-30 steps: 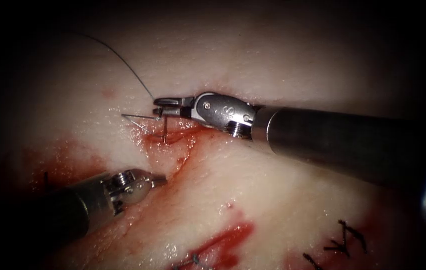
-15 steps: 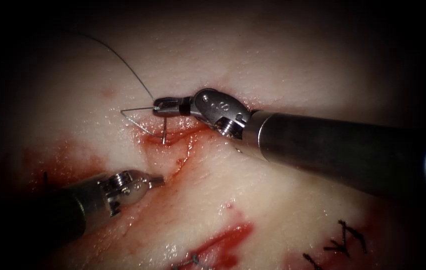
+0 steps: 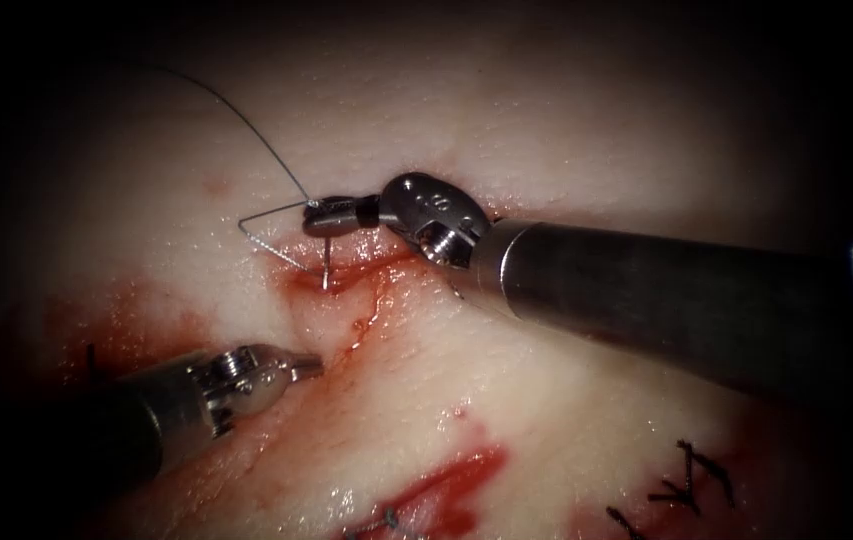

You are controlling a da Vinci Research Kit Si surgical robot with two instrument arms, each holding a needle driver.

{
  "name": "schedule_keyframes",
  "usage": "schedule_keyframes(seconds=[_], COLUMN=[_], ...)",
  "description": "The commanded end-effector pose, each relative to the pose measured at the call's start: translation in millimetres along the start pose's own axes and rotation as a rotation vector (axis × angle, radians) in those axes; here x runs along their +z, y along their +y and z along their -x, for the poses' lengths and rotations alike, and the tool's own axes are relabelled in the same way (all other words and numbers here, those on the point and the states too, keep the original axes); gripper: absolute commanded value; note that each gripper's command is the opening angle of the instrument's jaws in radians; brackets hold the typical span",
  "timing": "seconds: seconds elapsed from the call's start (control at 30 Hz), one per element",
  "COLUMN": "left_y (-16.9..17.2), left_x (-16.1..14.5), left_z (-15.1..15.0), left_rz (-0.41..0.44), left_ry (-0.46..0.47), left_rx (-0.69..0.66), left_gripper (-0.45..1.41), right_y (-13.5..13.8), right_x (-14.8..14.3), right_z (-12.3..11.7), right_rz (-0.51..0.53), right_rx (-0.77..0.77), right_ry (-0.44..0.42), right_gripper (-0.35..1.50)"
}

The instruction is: Wound Closure

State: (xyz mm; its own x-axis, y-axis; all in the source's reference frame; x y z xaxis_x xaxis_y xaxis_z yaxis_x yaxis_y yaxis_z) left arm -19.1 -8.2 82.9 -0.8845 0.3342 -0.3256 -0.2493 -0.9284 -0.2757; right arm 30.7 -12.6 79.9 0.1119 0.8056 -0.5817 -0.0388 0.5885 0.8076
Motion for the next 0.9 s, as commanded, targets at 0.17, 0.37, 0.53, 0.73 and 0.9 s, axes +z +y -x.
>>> schedule_keyframes(seconds=[0.17, 0.37, 0.53, 0.73, 0.9], left_y=[-0.5, -0.5, -0.5, 0.3, -0.1], left_x=[0.6, 0.5, 0.2, -1.8, -4.0], left_z=[-0.4, -0.3, 0.1, 1.8, 2.8], left_rz=[-0.001, 0.002, 0.006, 0.026, 0.044], left_ry=[0.002, -0.003, -0.004, -0.002, -0.004], left_rx=[0.002, 0.004, 0.009, 0.025, 0.035], left_gripper=[-0.01, -0.03, -0.03, 0.0, -0.03], right_y=[0.5, -0.4, -0.8, -1.2, -2.3], right_x=[1.0, 1.3, 1.7, 2.9, 3.1], right_z=[-0.3, 0.1, 0.4, 1.8, 3.6], right_rz=[-0.021, -0.048, -0.091, -0.128, -0.154], right_rx=[0.111, 0.237, 0.297, 0.38, 0.448], right_ry=[0.027, 0.044, 0.044, 0.042, 0.022], right_gripper=[-0.35, -0.35, -0.35, -0.35, -0.35])
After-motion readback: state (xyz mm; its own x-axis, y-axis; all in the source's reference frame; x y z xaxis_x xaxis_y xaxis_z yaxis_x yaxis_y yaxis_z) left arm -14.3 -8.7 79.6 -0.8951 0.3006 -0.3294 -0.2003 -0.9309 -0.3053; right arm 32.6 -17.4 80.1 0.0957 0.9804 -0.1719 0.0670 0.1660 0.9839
